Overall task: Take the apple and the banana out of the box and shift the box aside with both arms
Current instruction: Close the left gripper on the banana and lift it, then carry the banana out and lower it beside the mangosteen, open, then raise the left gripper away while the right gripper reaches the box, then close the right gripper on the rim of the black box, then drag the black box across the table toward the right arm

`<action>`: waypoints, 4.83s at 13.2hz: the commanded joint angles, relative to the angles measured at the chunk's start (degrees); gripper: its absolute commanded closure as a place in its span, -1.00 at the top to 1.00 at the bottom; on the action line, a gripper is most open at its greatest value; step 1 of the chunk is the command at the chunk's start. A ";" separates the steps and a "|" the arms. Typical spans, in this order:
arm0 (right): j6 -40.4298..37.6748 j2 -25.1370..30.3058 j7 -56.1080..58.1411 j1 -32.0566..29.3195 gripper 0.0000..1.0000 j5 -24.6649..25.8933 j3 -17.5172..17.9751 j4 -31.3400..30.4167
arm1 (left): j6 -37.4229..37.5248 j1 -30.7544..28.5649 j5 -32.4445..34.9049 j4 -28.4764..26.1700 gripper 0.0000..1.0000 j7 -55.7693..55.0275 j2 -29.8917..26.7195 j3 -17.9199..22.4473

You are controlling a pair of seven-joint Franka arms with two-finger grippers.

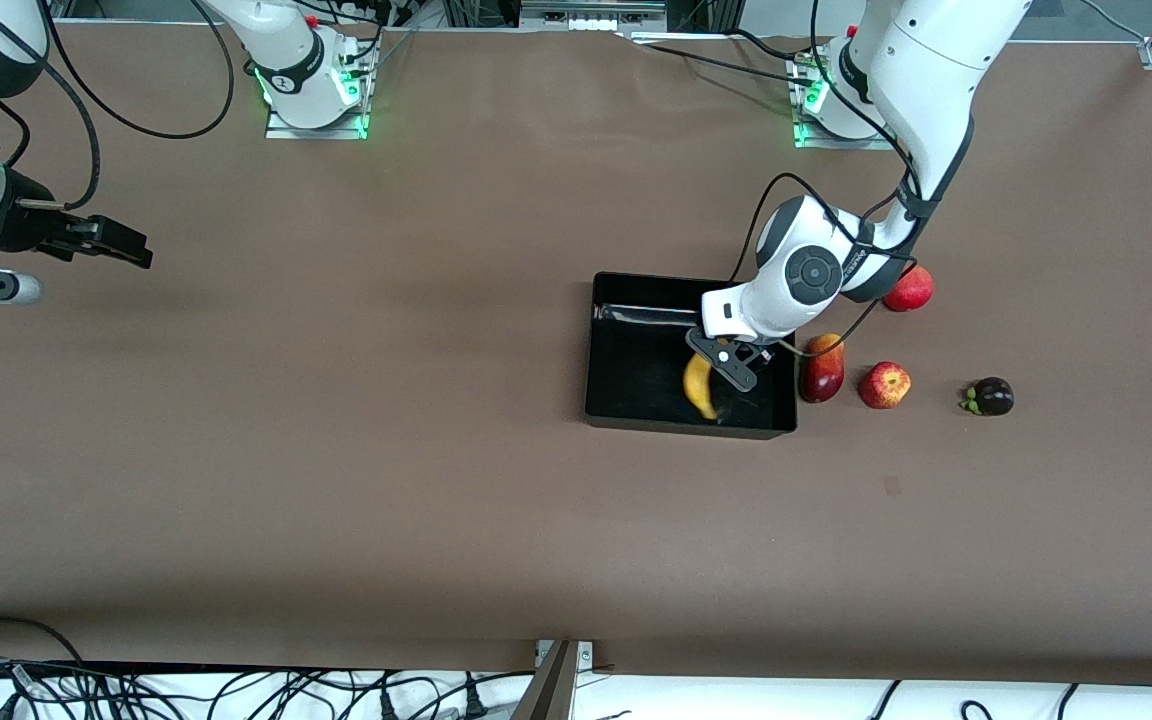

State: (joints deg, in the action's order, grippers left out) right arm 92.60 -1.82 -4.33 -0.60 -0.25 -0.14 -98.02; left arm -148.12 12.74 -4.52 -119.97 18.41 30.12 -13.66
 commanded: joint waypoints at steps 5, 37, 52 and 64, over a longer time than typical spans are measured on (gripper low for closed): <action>-0.75 -0.03 0.55 -0.63 1.00 -1.25 0.22 0.37 | 7.65 -0.43 -0.13 0.17 -1.00 -0.92 -8.40 -1.54; 19.25 -20.58 -25.51 25.09 1.00 -15.31 2.42 6.35 | 39.27 -20.92 1.44 17.77 1.00 8.26 -23.21 6.19; 52.25 -39.31 -37.06 43.49 0.54 -14.78 2.24 6.35 | 54.96 -20.39 4.97 16.60 1.00 -11.55 -40.15 4.96; 24.07 -25.62 -21.11 39.37 -1.00 -15.66 -12.50 5.65 | 55.66 -20.48 4.61 16.96 1.00 -12.96 -39.18 2.94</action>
State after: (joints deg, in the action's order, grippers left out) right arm 121.77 -32.81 -31.84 41.46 -14.75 -9.74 -90.69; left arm -93.30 -7.70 0.04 -104.04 5.93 -9.29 -10.55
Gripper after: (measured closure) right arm 0.956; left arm 0.000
